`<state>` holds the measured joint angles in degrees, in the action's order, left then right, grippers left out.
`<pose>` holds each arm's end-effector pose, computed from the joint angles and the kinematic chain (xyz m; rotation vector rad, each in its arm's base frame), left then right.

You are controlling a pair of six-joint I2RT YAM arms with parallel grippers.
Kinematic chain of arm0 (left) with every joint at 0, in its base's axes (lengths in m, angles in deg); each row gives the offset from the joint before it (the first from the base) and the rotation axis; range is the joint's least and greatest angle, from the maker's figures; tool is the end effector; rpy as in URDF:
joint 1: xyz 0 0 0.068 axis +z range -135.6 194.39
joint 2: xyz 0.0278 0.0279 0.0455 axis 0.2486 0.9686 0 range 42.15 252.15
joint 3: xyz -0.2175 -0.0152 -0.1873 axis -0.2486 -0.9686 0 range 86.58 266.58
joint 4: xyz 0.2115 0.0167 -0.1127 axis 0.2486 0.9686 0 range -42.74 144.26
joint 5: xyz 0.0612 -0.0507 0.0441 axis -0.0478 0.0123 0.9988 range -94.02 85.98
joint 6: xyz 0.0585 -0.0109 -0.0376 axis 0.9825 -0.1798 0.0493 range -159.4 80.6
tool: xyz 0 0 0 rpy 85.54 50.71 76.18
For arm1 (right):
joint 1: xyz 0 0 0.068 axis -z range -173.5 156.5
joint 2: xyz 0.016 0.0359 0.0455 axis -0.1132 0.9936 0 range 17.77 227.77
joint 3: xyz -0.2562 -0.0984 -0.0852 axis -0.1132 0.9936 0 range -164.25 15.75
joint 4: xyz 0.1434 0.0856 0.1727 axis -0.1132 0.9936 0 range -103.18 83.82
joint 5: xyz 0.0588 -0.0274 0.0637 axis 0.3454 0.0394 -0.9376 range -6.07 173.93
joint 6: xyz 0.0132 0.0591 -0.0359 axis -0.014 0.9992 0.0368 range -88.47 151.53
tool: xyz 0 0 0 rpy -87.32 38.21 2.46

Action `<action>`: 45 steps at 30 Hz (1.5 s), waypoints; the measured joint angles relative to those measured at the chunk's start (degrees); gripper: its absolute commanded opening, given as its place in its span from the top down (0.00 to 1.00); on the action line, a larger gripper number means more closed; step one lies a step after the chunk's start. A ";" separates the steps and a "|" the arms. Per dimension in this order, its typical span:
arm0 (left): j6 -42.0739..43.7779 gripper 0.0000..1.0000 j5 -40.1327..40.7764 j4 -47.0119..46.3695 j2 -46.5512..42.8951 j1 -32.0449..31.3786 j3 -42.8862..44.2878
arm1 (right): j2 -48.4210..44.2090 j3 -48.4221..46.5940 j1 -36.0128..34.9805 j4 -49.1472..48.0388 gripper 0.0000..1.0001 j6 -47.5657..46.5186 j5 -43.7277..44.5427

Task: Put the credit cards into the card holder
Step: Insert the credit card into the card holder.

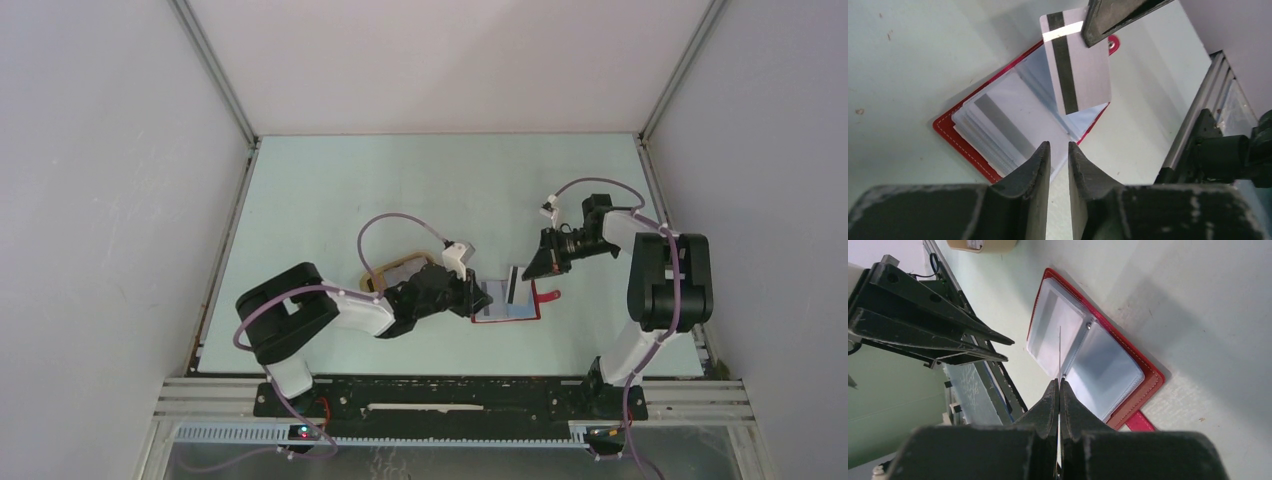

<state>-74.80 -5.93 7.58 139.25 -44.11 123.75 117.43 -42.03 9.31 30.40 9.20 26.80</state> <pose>0.1765 -0.2919 0.1827 0.4434 2.0471 -1.0905 0.2825 0.0346 0.1799 -0.4842 2.4925 1.3269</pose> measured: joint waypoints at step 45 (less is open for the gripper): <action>-0.63 0.89 3.32 2.99 5.75 -0.15 2.29 | 7.50 -0.83 -2.25 0.42 1.00 2.73 1.36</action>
<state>-75.44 -2.61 10.58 145.00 -44.26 126.04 124.92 -42.86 7.06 30.81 11.93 28.16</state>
